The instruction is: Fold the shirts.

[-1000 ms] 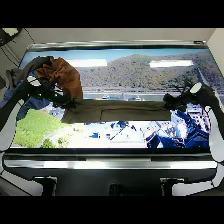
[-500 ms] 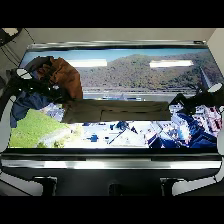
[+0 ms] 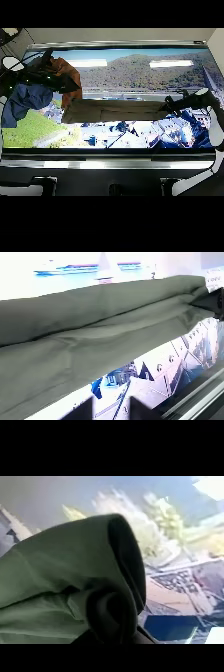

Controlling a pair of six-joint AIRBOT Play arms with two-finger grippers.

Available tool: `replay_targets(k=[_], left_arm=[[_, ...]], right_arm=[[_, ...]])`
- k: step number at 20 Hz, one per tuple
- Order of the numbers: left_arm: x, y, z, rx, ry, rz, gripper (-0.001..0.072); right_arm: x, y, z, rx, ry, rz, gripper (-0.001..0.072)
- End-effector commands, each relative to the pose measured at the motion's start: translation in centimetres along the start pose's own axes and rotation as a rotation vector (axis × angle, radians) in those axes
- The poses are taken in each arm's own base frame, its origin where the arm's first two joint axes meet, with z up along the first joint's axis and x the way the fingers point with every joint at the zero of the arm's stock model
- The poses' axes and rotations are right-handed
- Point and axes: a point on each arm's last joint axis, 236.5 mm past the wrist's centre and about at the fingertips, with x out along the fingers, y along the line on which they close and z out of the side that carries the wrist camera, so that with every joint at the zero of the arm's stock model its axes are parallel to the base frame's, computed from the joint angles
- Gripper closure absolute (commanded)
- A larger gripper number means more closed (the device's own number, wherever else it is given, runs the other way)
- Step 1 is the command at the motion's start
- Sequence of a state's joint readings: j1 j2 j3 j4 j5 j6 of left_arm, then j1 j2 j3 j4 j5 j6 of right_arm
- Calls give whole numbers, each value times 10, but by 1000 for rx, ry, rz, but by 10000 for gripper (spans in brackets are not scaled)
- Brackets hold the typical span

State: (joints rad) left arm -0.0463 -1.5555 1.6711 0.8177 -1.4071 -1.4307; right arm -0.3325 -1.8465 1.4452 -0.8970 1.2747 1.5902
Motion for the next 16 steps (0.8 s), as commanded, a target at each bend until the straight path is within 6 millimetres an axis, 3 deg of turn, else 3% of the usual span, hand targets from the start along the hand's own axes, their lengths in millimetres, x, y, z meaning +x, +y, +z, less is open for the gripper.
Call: replay_targets(k=[1,3,5,8,10,13,16], left_arm=[[27,-26,-5,121,20,-35,675],[66,-32,-9,123,51,-47,677],[117,-38,-24,81,103,-52,677],[200,-56,-66,56,215,-74,678],[239,-78,-89,27,252,-130,678],[276,-123,-92,-121,201,-268,678],[300,-157,-100,-244,184,-367,678]], right_arm=[[-12,29,-3,-96,-33,51,669],[-43,51,-10,-159,-82,66,670],[-77,76,-31,-228,-104,83,670],[-132,109,-74,-333,-151,101,670],[-165,128,-105,-377,-192,111,670],[-203,145,-151,-434,-241,119,669],[-224,148,-190,-462,-253,106,669]])
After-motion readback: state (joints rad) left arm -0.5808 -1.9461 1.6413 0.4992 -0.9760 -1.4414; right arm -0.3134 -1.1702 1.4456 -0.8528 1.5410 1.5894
